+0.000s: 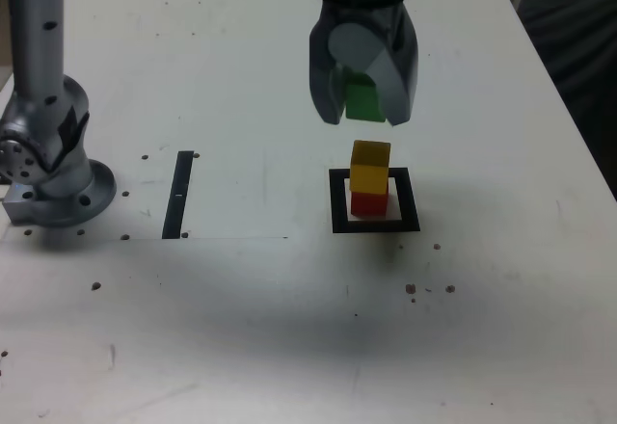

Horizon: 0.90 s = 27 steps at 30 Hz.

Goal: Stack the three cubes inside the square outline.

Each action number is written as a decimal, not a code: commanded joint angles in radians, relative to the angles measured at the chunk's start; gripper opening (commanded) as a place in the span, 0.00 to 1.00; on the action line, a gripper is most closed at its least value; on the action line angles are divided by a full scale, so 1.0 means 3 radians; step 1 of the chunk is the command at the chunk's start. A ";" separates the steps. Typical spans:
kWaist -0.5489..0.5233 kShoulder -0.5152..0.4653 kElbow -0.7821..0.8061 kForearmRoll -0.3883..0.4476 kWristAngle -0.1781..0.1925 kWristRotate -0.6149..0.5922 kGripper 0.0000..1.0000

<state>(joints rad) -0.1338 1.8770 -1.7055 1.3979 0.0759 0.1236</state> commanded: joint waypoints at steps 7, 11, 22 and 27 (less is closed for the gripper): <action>-0.0057 0.0060 0.0079 -0.0120 -0.0036 -0.0043 0.30; -0.0070 0.0110 0.0115 -0.0176 -0.0069 -0.0044 0.30; -0.0071 0.0169 0.0220 -0.0281 -0.0115 -0.0044 0.30; -0.0071 0.0174 0.0270 -0.0336 -0.0134 -0.0043 0.37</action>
<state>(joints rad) -0.1532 1.9255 -1.6270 1.3021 0.0376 0.1119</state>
